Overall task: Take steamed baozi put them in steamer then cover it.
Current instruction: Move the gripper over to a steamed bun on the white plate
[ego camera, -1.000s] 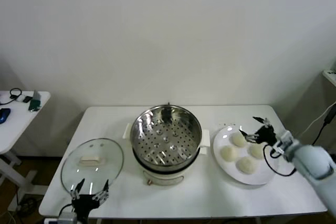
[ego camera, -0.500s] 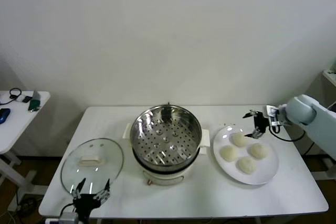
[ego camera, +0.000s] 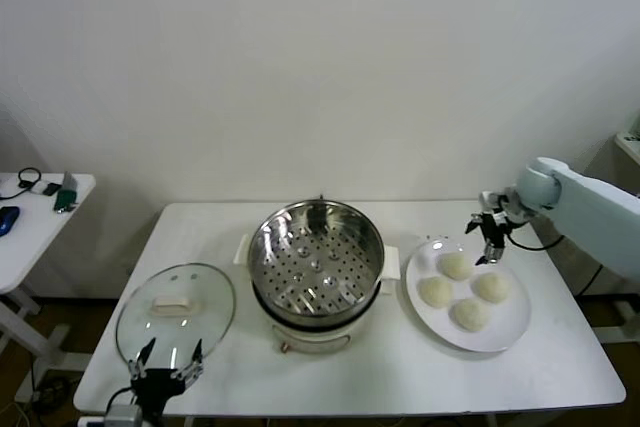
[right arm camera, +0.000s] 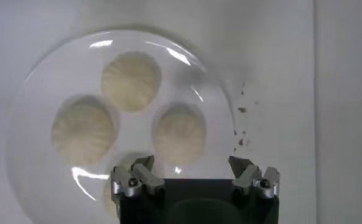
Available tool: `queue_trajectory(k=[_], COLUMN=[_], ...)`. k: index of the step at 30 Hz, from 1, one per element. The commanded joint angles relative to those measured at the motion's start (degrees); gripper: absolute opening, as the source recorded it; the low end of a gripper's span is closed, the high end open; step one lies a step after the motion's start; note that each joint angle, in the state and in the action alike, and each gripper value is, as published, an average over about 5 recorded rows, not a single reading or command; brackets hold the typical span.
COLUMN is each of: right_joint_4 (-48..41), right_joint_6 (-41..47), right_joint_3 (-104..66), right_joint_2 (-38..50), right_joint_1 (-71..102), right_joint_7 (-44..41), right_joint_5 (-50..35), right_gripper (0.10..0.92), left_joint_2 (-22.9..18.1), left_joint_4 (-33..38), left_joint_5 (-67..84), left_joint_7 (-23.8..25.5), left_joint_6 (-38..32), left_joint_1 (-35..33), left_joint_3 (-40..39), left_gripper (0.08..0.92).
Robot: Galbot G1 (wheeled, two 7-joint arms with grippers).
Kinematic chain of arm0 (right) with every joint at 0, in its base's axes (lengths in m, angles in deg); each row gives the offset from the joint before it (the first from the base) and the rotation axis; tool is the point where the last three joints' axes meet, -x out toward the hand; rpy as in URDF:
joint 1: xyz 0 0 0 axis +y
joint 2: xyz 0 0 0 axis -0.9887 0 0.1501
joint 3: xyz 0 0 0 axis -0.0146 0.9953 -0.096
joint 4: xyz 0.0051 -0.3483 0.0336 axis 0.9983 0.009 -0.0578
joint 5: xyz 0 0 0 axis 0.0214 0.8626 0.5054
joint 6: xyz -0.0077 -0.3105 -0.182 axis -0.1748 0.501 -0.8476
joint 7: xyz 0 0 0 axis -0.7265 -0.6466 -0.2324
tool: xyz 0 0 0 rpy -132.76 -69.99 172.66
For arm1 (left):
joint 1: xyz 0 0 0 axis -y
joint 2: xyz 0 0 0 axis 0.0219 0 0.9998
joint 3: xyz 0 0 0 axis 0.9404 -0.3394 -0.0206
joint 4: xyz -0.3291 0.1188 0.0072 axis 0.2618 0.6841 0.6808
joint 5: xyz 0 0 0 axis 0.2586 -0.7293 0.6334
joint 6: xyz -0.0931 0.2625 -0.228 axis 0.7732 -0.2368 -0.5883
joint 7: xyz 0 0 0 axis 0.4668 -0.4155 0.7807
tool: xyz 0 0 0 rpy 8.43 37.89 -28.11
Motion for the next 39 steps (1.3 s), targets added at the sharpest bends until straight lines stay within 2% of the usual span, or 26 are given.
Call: queue_trajectory(k=[1, 25, 39], right_joint_4=[-4.50, -8.91, -8.85], right_joint_6=[0.06, -1.23, -2.37], right_joint_3=[-0.11, -5.86, -6.33], right_joint_2=[-4.05, -6.73, -6.86], right_joint_1=[1.61, 7.05, 6.52], right_joint_7=[-1.35, 0.34, 0.05], right_joint_5=[0.22, 7.72, 8.83], right_gripper=[0.823, 0.817, 0.692], left_joint_2=[-0.14, -0.71, -0.75], left_joint_4=[0.11, 0.48, 0.14], left_joint_5=[-0.12, -0.30, -0.19], left_joint_7=[-0.08, -0.29, -0.42], left_joint_6=[-0.23, -0.72, -0.75], left_joint_1=[-0.58, -1.56, -1.24], left_joint_3=[0.11, -0.02, -0.13], left_gripper=[0.823, 0.823, 0.823])
